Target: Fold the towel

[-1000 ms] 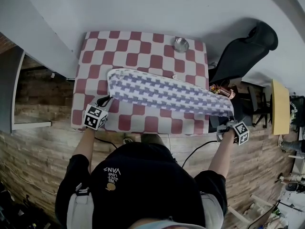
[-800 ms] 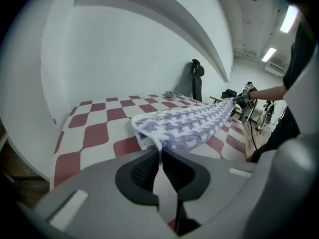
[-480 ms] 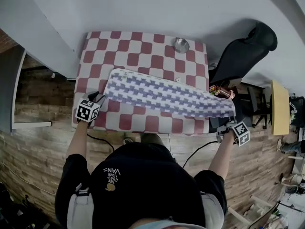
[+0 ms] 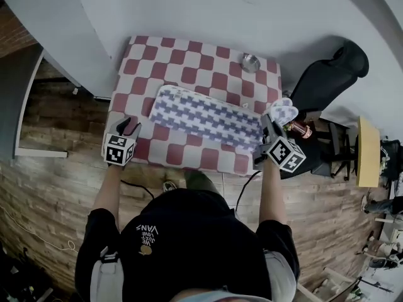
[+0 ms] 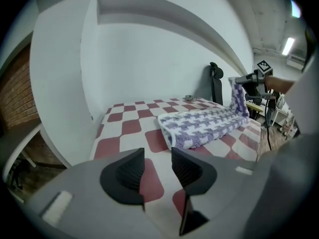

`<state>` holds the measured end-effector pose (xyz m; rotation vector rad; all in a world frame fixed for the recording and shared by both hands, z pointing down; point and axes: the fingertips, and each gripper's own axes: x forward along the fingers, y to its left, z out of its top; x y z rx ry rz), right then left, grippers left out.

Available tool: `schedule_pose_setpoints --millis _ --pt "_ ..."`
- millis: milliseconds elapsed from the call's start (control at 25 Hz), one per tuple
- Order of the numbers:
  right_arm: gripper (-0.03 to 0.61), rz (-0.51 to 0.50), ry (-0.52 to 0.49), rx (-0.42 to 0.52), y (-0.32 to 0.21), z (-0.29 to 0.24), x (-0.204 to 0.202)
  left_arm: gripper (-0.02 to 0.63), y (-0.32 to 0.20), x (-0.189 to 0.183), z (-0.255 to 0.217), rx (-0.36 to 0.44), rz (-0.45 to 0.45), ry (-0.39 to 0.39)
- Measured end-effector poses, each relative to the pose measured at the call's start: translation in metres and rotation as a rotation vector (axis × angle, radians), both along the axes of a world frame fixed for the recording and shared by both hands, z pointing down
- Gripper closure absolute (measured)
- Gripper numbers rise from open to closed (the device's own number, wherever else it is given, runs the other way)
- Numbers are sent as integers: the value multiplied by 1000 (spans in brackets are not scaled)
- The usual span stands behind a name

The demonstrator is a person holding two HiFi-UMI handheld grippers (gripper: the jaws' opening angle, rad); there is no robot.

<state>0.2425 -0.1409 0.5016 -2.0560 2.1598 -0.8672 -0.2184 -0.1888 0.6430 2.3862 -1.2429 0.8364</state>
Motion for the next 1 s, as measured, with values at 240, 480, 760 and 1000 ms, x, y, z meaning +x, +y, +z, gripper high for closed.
schedule_pose_setpoints --millis 240,480,760,1000 --pt "548 -304 -68 -30 -70 35 -182 471 29 4 -6 25 -61 78" --pt "548 -486 -92 -170 -97 94 -325 471 63 4 -9 12 -81 115" --pt "548 -643 195 -262 -69 135 -377 471 82 -16 -11 14 -110 123" --pt "360 -822 288 -271 -38 148 -404 471 79 -18 -12 12 -100 128"
